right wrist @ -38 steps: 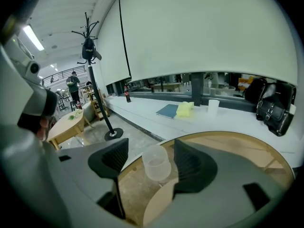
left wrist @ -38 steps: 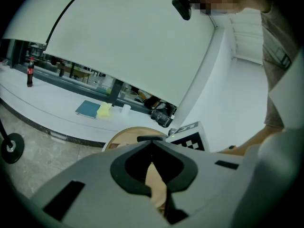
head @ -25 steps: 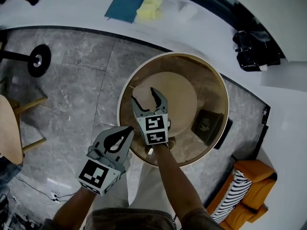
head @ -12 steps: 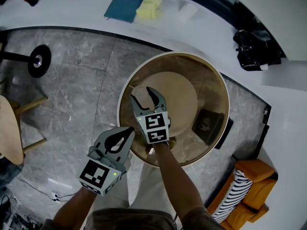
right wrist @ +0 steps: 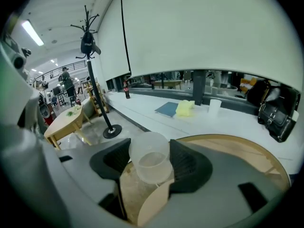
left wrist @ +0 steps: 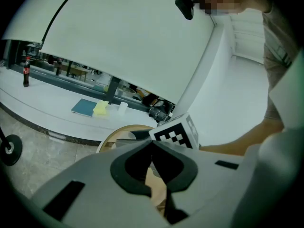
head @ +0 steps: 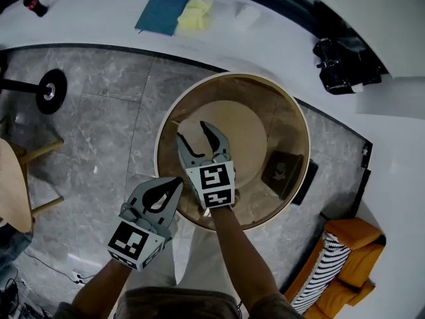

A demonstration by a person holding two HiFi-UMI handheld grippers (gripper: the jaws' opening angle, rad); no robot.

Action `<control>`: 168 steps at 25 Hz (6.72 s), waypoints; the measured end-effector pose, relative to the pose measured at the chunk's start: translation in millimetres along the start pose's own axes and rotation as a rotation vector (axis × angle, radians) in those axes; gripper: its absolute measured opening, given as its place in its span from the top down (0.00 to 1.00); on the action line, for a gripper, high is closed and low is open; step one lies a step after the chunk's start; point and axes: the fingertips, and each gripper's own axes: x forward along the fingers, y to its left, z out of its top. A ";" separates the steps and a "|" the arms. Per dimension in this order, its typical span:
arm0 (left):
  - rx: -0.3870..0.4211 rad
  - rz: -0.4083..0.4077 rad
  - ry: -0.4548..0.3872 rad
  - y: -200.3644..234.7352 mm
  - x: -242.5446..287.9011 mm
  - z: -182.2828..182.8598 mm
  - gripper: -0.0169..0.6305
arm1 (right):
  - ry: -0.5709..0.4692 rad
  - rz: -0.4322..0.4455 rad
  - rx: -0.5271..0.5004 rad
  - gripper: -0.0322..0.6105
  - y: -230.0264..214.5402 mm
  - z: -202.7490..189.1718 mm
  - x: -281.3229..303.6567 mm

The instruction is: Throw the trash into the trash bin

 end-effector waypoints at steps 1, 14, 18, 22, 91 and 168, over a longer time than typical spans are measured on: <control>0.005 -0.004 0.002 -3.4 1.3 0.7 0.95 | -0.017 -0.008 0.007 0.53 -1.4 5.7 -8.4; 0.114 -0.205 0.066 -114.9 66.1 5.5 0.95 | -0.091 -0.221 0.102 0.53 -100.7 -12.2 -123.3; 0.161 -0.303 0.107 -174.2 103.1 -2.6 0.95 | -0.092 -0.333 0.166 0.53 -157.6 -45.0 -181.3; 0.211 -0.420 0.163 -245.4 139.4 -19.3 0.95 | -0.095 -0.459 0.237 0.53 -214.3 -86.6 -253.1; 0.271 -0.554 0.410 -411.8 274.3 -120.5 0.95 | 0.056 -0.671 0.605 0.91 -370.5 -376.2 -395.2; 0.522 -0.569 -0.044 -375.0 -58.6 182.5 0.95 | -0.659 -0.307 0.137 0.92 -14.1 153.0 -558.0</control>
